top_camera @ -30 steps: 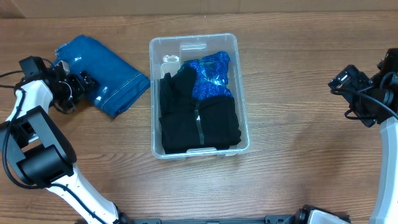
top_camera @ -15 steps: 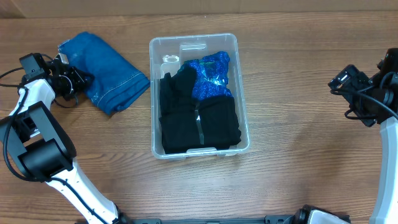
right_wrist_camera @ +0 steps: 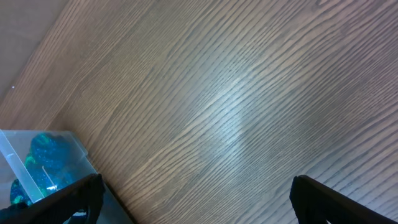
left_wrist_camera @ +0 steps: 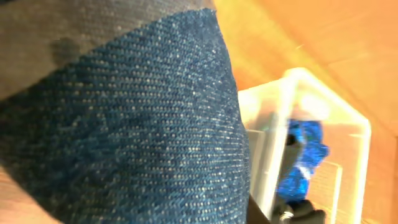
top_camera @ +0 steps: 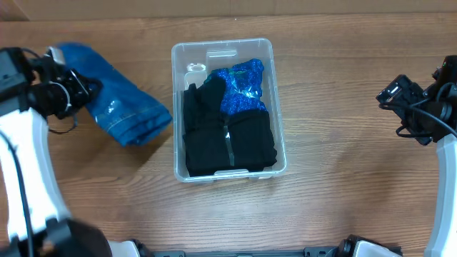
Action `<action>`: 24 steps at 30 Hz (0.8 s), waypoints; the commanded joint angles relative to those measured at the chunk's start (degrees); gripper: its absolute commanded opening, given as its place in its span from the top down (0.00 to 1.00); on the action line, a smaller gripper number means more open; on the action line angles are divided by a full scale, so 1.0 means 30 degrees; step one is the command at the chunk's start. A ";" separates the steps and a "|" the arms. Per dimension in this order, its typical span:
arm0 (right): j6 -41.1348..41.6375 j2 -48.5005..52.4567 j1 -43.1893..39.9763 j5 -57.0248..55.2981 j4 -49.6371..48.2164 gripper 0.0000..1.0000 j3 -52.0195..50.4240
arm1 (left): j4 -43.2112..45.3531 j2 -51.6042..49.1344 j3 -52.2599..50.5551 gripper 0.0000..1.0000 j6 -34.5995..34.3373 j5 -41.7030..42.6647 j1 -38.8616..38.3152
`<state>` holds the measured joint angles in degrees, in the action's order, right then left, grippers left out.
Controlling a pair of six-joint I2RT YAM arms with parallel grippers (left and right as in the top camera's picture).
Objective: Pack container
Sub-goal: 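Lift the denim garment and lay it on top inside the bin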
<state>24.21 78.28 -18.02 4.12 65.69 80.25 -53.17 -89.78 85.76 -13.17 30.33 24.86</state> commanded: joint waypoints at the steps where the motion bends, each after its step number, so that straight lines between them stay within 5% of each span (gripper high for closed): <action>1: -0.0211 -0.0153 -0.0087 0.0022 0.0022 0.00 0.0109 | -0.0007 0.3679 0.1727 0.96 0.0233 0.0707 -0.1413; 11: -0.0226 -0.0153 -0.0087 0.0007 0.0153 0.00 0.0109 | 0.1596 0.2244 0.1719 0.96 0.0729 -0.1989 -1.4083; 22: -0.0233 -0.0153 -0.0087 -0.0058 0.0146 0.00 0.0109 | 0.3512 -0.3643 0.1719 0.96 -0.2557 -0.4962 -1.6801; 23: -0.0415 -0.0153 -0.0087 -0.0051 0.0146 0.00 0.0109 | 0.3031 -0.3905 0.1719 0.94 -0.2543 -0.5151 -1.6786; 24: -0.0539 -0.0153 -0.0087 -0.0051 0.0146 0.00 0.0109 | 0.2273 -0.3934 0.1719 0.61 -0.2528 -0.6105 -1.6757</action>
<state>23.75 78.28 -18.02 4.10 66.26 80.25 -44.03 -101.19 88.51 -19.81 15.22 -25.04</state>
